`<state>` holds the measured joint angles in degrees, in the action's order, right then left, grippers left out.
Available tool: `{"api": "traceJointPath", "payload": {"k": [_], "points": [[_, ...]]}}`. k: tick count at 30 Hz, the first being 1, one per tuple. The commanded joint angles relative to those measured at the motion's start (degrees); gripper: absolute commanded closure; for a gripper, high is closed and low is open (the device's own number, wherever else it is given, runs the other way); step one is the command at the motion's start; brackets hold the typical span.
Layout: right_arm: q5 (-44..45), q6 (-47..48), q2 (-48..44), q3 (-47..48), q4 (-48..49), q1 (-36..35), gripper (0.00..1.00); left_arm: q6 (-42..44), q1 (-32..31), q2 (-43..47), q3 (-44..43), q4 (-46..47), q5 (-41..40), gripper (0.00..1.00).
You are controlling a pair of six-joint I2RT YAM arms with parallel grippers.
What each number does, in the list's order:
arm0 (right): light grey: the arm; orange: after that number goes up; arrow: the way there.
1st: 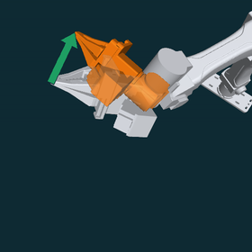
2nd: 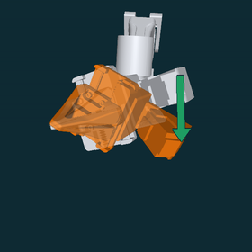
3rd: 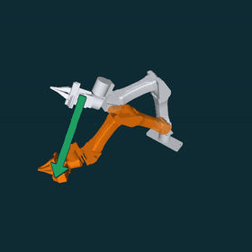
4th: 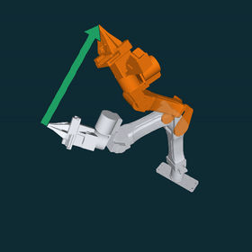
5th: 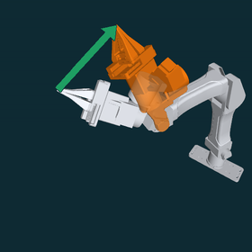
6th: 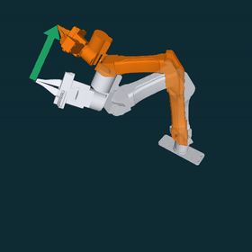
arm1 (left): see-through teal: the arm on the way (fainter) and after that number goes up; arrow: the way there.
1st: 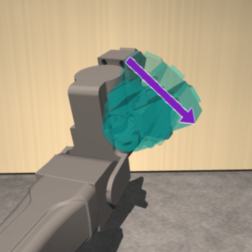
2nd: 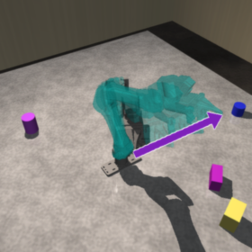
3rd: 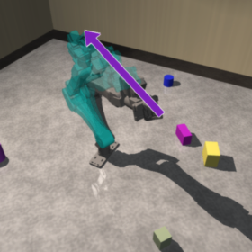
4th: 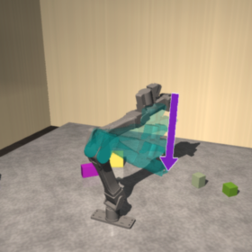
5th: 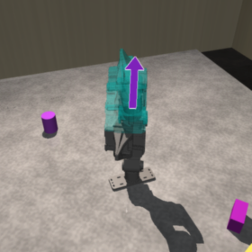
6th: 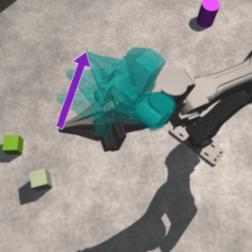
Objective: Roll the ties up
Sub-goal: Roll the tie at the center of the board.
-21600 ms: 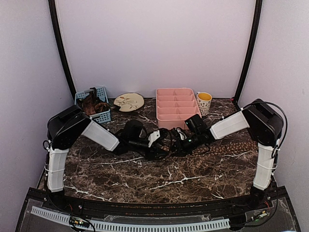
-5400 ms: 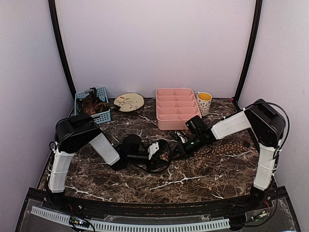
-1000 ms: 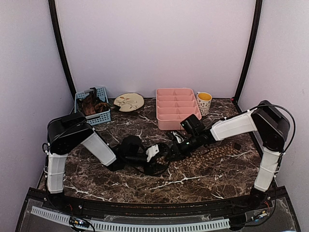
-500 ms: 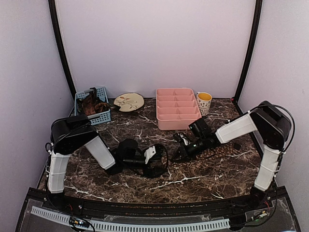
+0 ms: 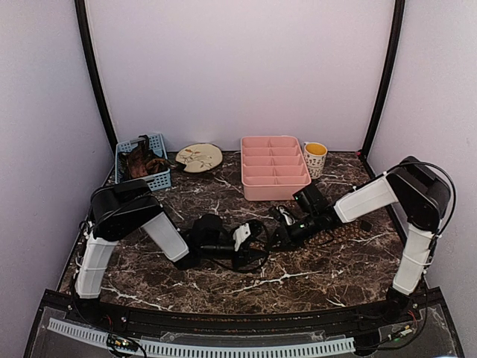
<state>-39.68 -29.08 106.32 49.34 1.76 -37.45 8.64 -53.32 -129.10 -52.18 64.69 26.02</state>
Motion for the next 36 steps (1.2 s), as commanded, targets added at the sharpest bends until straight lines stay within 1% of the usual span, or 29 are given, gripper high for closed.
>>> {"api": "traceJointPath", "payload": {"k": [1, 3, 4, 6, 10, 17, 23, 27, 29, 31, 34, 36], "points": [[5.2, 0.2, -2.0, -1.1, -4.6, 0.2, 0.79, 4.4, -0.2, 3.3, 3.7, -15.3, -2.7, 0.71], [4.4, -0.7, -3.5, -0.1, -4.8, -0.2, 0.68, 4.4, -0.2, 4.3, 4.8, -16.2, -3.1, 0.72], [4.3, -1.1, -4.2, 0.5, -4.8, -0.8, 0.64, 4.5, -0.2, 4.5, 4.9, -17.0, -3.4, 0.71], [3.9, -1.8, -5.1, 1.8, -5.2, -1.9, 0.62, 4.8, -0.2, 4.6, 4.7, -18.8, -3.7, 0.71], [2.0, -3.6, -5.1, 4.6, -5.4, -4.3, 0.63, 5.2, -0.3, 4.8, 4.1, -21.0, -4.0, 0.68], [1.3, -3.4, -0.6, 8.8, -8.1, -7.0, 0.64, 5.7, -0.3, 4.9, 3.7, -22.4, -4.0, 0.67], [3.3, -2.5, 2.6, 8.8, -10.1, -7.9, 0.71, 5.7, -0.2, 4.9, 3.4, -22.7, -4.1, 0.67], [6.7, -1.2, 2.6, 7.4, -11.8, -8.0, 0.77, 5.6, -0.3, 4.8, 3.3, -23.0, -4.0, 0.67], [7.9, -0.9, 2.5, 6.5, -12.6, -8.0, 0.78, 5.7, -0.2, 4.9, 3.4, -22.9, -4.2, 0.67], [8.7, -1.6, 1.6, 4.9, -12.0, -7.9, 0.76, 5.6, -0.2, 4.9, 3.4, -22.9, -4.3, 0.67], [8.2, -3.8, 0.3, 2.8, -9.7, -7.9, 0.69, 5.4, -0.2, 4.9, 3.4, -22.8, -4.2, 0.67], [7.3, -5.9, -0.3, 2.0, -7.1, -8.0, 0.68, 5.3, -0.2, 4.8, 3.4, -22.7, -4.3, 0.67]]}}
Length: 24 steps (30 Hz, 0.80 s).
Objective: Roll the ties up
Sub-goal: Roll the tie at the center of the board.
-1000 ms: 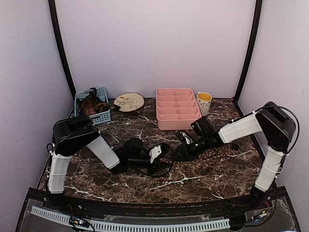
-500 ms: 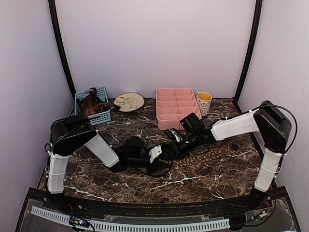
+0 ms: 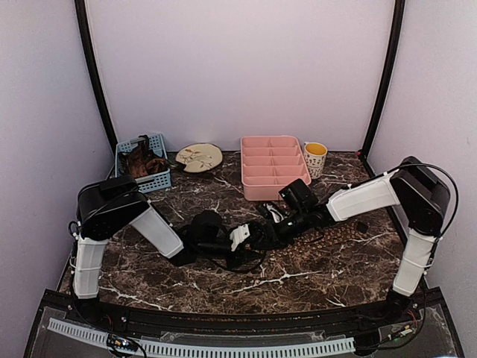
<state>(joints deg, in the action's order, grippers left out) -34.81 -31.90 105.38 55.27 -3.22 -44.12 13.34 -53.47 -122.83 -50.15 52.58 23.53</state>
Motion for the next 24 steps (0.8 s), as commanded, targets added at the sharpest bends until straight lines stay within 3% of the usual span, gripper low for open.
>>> {"api": "traceJointPath", "payload": {"k": [1, 5, 10, 12, 19, 24], "points": [[2.3, -3.8, 0.5, -4.2, -1.5, -1.3, 0.68, 0.6, -0.1, -1.4, 1.4, -10.6, -1.8, 0.67], [2.3, -3.8, 1.3, -3.2, -0.7, -1.7, 0.76, 0.7, -0.1, -1.4, 1.2, -10.9, -1.9, 0.67], [1.3, -3.1, 3.2, -3.8, -0.5, -1.1, 0.99, 0.1, 0.1, -1.3, 1.0, -11.0, -1.6, 0.65], [0.6, -3.5, 3.0, -5.1, 0.8, -0.4, 1.0, -0.5, 0.3, -1.1, 1.2, -10.7, -1.3, 0.62], [-1.9, -3.9, 1.5, -9.0, 5.9, 2.4, 1.0, -2.2, 0.7, 1.0, 4.7, -2.4, -1.3, 0.36], [-5.9, -5.8, 1.2, -11.4, 12.2, 4.6, 1.0, -4.1, 0.5, 0.7, 6.6, 4.4, -0.8, 0.27]]}}
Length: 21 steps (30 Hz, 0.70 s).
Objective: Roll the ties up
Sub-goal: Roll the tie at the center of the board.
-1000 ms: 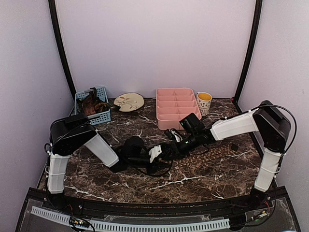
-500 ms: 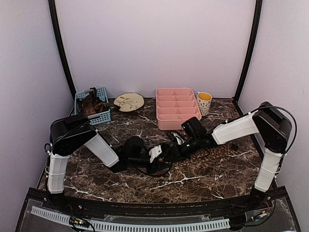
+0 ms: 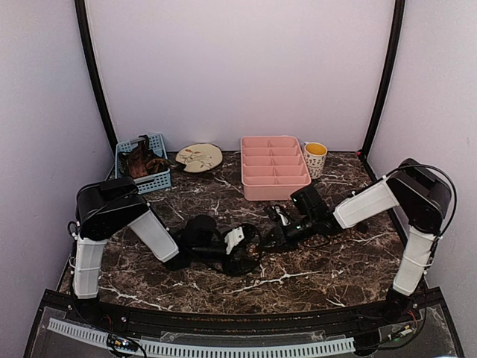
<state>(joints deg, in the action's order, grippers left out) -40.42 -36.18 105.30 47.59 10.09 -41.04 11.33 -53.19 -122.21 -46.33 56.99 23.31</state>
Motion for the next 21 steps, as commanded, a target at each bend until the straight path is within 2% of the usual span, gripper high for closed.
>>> {"api": "traceJointPath", "payload": {"k": [1, 9, 15, 17, 21], "points": [[-1.0, -2.1, 1.1, -4.5, 0.4, 1.9, 1.0, -2.3, 0.1, -0.1, 2.9, 0.7, -0.7, 0.25], [-7.5, -10.1, 2.0, -9.9, 14.4, 4.2, 1.0, -3.4, -0.8, -3.8, -0.5, 3.8, -0.2, 0.24], [-8.8, -12.6, 2.4, -10.6, 17.6, 5.0, 1.0, -4.3, -1.3, -7.5, -5.1, 4.1, -0.7, 0.28], [-8.9, -12.5, 2.5, -10.3, 17.4, 5.0, 1.0, -4.0, -1.4, -8.2, -6.4, 2.8, -0.3, 0.33], [-8.6, -11.9, 1.7, -9.6, 16.0, 5.2, 1.0, -2.7, -1.4, -7.7, -6.2, -1.0, -0.8, 0.6]]}}
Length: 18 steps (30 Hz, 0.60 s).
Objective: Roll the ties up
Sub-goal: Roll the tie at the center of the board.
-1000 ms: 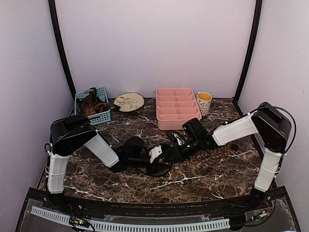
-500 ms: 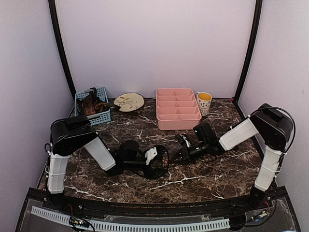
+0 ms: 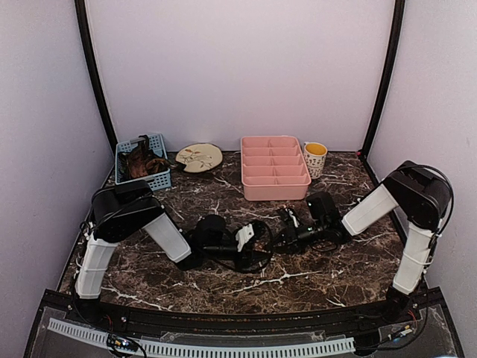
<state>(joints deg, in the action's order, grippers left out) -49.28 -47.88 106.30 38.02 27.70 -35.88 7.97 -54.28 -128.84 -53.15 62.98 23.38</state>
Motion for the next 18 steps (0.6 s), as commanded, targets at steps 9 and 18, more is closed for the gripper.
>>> {"api": "traceJointPath", "payload": {"k": [9, 18], "points": [[6.0, 9.5, -4.1, 6.7, -20.7, -1.0, 0.69, 0.4, -0.3, 1.0, 3.7, -11.1, -1.1, 0.72], [7.8, 14.3, -1.4, 12.0, -28.4, -3.7, 0.88, 0.7, -0.3, 1.0, 3.0, -12.8, -0.4, 0.72]]}}
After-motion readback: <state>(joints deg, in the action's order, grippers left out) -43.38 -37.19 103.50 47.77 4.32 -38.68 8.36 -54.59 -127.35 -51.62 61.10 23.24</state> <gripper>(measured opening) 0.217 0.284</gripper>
